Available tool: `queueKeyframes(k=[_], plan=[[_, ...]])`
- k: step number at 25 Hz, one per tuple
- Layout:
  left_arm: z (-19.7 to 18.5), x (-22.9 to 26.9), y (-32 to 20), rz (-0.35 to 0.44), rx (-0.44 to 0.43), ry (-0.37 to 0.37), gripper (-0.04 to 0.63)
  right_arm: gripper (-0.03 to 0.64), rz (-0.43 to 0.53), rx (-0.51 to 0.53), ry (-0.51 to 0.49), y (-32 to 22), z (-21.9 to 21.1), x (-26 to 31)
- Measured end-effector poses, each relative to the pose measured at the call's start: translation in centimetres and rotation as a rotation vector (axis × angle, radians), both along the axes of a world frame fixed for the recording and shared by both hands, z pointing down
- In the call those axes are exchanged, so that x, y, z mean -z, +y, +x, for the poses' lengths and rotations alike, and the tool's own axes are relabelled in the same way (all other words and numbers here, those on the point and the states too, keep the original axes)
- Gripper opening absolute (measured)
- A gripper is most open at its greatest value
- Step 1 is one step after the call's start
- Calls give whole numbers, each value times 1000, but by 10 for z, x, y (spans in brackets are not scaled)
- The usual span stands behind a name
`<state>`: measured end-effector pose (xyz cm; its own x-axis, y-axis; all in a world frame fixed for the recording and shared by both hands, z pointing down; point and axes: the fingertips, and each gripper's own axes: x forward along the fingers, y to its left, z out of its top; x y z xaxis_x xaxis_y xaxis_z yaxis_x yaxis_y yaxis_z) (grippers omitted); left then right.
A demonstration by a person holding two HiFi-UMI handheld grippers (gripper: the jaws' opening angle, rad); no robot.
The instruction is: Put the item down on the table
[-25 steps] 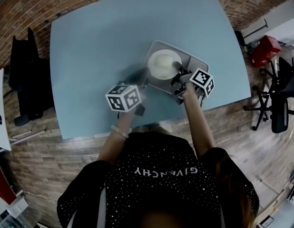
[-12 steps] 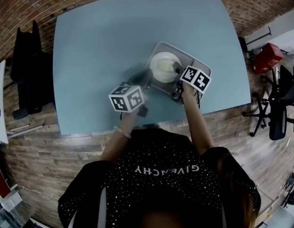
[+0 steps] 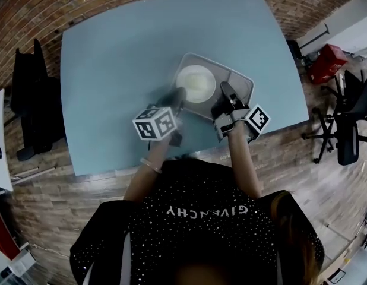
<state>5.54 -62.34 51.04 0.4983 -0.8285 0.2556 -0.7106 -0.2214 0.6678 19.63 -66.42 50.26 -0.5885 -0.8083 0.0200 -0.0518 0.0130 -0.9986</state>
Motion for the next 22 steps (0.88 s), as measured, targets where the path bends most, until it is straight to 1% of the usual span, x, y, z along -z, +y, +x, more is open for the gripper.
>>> queueKeyframes(k=[2, 3, 6, 7, 12, 18, 22], plan=[[2, -1, 2, -7, -1, -7, 11, 11, 2, 3, 41, 9, 2, -4], [4, -2, 3, -9, -1, -10, 11, 11, 1, 0, 43, 13, 4, -6], [7, -3, 2, -13, -3, -10, 11, 11, -9, -23, -21, 18, 7, -8], [7, -4, 2, -17, -3, -6, 11, 11, -12, -26, -28, 19, 7, -9], [0, -11, 2, -36, 13, -1, 11, 11, -13, -18, -10, 26, 5, -14], [7, -12, 8, -38, -14, -7, 11, 11, -28, -30, -17, 27, 7, -18], [3, -18, 9, -51, -13, -9, 11, 11, -38, -44, 0, 28, 14, -23]])
